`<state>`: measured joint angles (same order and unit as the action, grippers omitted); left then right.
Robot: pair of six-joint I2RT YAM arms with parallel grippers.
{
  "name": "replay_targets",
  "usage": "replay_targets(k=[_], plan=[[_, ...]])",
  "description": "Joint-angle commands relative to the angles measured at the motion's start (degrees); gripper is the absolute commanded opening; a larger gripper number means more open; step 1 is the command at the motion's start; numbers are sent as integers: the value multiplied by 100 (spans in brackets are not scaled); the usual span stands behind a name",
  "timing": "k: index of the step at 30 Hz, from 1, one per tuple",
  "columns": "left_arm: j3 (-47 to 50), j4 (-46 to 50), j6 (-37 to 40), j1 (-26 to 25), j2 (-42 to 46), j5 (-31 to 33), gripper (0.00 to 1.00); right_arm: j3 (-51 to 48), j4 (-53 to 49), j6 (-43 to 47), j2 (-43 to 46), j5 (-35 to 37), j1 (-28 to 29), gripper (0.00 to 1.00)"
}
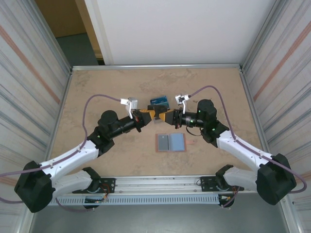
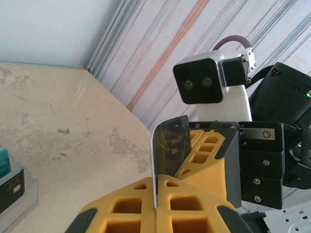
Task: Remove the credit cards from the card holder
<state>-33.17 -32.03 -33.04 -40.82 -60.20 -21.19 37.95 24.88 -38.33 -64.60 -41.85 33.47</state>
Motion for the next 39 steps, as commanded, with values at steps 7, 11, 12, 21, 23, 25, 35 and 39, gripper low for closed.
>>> replay_targets(k=[7,11,12,21,23,25,35,39], plan=[[-417,1454,1027,85,538,-81,50,254,-1220,856,555,212,84,0],[-977,2741,1971,258,783,-234,56,355,-1793,1164,681,133,89,0],[-1203,3146,2259,271,773,-254,56,390,-1963,1248,700,83,89,0],[-2926,5788,4290,267,-157,-908,56,684,-2640,1718,668,-166,237,0],[-3177,6007,4547,272,-462,-1147,56,721,-2681,1773,642,-190,268,0],[-3379,6151,4749,275,-726,-1374,56,746,-2700,1810,637,-218,291,0],[-3867,6575,5343,345,-1532,-2132,29,745,-2854,1923,738,-221,309,0],[-3924,6550,5348,363,-1657,-2216,0,748,-2966,1960,749,15,296,1]])
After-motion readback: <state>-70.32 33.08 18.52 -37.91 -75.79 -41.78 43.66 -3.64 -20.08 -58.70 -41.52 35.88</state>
